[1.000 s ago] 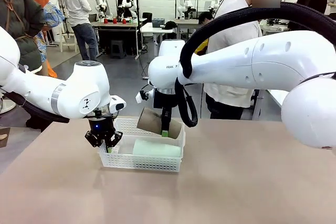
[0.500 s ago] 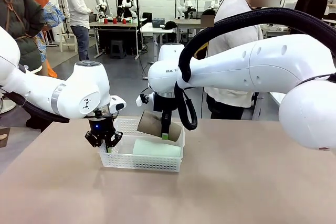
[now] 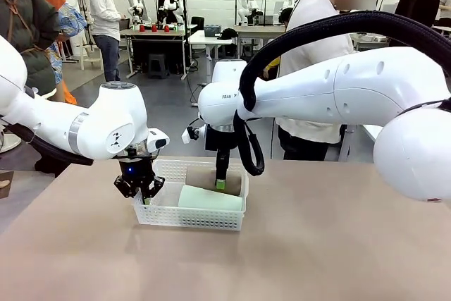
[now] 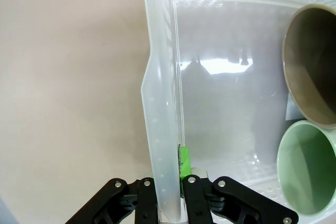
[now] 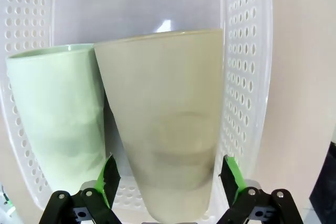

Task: Clean and organize the cups into the basket.
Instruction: Pick up the Reusable plastic cup from the right side of the table and stack it inside the Organizing basket in the center of the table.

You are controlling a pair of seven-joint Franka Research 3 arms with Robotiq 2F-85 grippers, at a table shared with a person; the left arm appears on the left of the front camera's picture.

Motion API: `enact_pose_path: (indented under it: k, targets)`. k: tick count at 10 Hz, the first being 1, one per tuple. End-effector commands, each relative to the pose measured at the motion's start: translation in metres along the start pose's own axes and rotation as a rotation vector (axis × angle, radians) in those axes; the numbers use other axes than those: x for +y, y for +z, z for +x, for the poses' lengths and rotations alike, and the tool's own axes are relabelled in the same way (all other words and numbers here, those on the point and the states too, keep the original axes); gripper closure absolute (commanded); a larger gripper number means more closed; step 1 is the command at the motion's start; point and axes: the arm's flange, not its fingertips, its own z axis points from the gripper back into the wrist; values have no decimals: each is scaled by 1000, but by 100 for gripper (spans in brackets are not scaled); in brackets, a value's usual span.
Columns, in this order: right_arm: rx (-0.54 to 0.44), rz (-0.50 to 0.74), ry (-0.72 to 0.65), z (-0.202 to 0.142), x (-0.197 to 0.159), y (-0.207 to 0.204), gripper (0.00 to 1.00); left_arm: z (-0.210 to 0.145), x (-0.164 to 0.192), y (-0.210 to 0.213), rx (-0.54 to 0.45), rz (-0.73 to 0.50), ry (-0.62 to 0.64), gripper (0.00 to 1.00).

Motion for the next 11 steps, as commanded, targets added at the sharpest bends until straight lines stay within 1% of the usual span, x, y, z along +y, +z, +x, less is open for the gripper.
enact_pose_path:
  k: [1,3,4,6,7,8,11]
  targets:
    - [-29,-37,-22,-4,6,3,0,0,0,-2,2,2,-1,100]
    - [-56,-56,-12,-9,18,17,0,0,0,-2,2,2,-1,100]
    - [-88,-55,1,-16,29,35,0,0,0,-2,2,2,-1,100]
    - [-191,-118,-29,-48,48,74,0,0,0,-2,2,2,-1,100]
    - [-281,-112,-30,-77,53,91,0,0,0,-2,2,2,-1,100]
    - [-378,-116,-39,-114,58,103,0,0,0,-2,2,2,-1,100]
    - [-736,-119,-3,-259,88,119,0,0,0,-2,2,2,-1,100]
